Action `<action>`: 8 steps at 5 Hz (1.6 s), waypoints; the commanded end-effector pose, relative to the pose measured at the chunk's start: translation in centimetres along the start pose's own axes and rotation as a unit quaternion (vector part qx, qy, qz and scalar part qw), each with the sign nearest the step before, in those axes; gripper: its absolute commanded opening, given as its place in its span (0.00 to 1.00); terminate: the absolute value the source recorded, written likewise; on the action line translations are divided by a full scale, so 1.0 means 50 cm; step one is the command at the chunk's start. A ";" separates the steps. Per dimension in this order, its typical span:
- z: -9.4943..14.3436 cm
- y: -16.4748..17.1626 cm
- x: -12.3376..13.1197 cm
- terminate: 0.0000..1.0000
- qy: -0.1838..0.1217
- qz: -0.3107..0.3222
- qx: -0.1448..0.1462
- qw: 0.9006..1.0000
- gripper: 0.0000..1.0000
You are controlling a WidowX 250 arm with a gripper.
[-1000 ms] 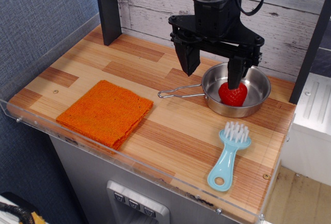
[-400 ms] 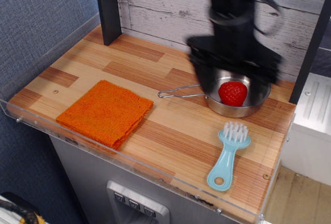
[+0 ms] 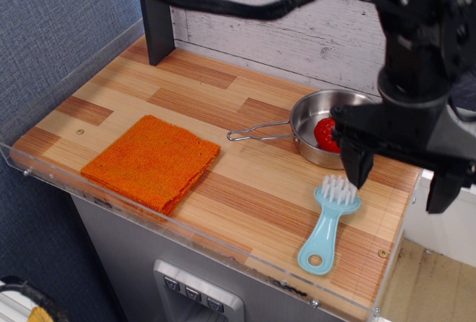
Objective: Move the brush to above the orange cloth
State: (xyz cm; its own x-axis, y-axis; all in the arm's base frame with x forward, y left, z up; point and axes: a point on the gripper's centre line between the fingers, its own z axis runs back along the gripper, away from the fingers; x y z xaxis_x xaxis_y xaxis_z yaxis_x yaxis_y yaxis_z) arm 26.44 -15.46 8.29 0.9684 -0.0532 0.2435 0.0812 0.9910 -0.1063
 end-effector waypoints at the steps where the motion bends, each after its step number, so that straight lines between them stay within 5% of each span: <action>1: 0.024 0.045 -0.004 0.00 -0.013 0.006 0.008 1.000 1.00; 3: 0.021 0.085 -0.012 0.00 -0.009 0.018 0.006 1.000 1.00; 5: -0.041 0.099 -0.023 0.00 0.023 0.031 0.008 0.999 1.00; 8: -0.140 0.128 -0.022 0.00 0.010 0.031 0.024 0.999 1.00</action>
State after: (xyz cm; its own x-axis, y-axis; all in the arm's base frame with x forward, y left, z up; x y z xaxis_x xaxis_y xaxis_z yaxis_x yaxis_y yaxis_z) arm 27.61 -9.90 0.72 0.9757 0.0083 0.2188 0.0082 0.9972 -0.0744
